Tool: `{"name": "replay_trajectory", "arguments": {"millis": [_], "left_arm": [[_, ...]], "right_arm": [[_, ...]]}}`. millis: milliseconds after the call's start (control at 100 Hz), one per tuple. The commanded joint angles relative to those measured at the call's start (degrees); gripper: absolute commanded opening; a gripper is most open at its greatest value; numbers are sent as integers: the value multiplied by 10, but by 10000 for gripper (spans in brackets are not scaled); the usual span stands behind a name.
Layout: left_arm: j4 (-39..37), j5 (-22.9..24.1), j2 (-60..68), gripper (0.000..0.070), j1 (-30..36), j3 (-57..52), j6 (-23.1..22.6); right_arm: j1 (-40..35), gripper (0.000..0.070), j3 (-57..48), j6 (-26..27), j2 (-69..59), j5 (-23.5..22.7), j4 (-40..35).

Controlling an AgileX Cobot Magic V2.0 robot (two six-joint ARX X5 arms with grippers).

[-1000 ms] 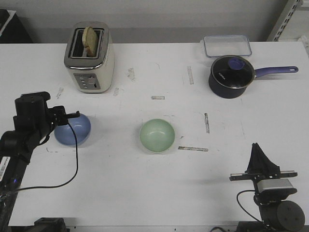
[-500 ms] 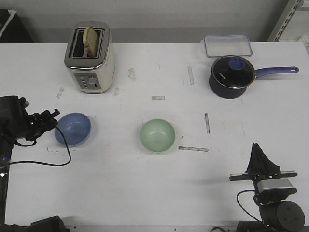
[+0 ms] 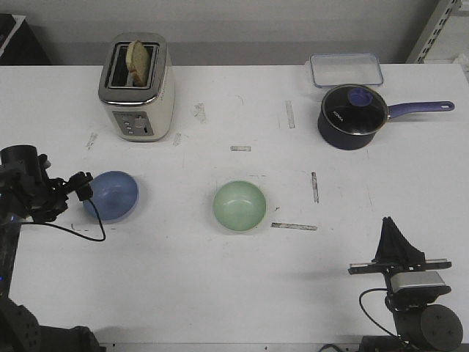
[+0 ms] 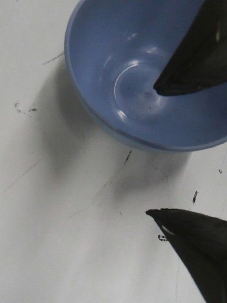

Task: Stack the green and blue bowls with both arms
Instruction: 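Grasp the blue bowl rim with the left gripper and lift it, then carry the blue bowl over the green bowl and lower it inside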

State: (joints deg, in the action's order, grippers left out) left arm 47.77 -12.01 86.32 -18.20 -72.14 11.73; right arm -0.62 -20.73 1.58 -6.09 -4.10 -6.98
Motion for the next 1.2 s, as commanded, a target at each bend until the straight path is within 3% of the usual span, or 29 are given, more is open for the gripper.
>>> {"name": "replay_trajectory", "arguments": {"millis": [0,180,300,350,440,570,950,1190], "left_arm": [[2,0,22,448,5,-3,-8],[1,0,60,424,23,-3,-8],[-2,0,70,231,29,-3,-8],[-3,2,73,189,29,-3,-7],[-4,3,77,178,29,-3,-7],[-3,4,76,0,29,-3,-8],[13,3,5,0,54,-15,15],[49,4,-1,0,150,-70,38]], "right_arm": [[1,4,-2,5,2,0,9],[1,4,-2,5,2,0,9],[1,4,-2,5,2,0,9],[1,4,-2,5,2,0,9],[1,4,-2,5,2,0,9],[1,4,-2,5,2,0,9],[1,4,-2,5,2,0,9],[1,4,-2,5,2,0,9]]}}
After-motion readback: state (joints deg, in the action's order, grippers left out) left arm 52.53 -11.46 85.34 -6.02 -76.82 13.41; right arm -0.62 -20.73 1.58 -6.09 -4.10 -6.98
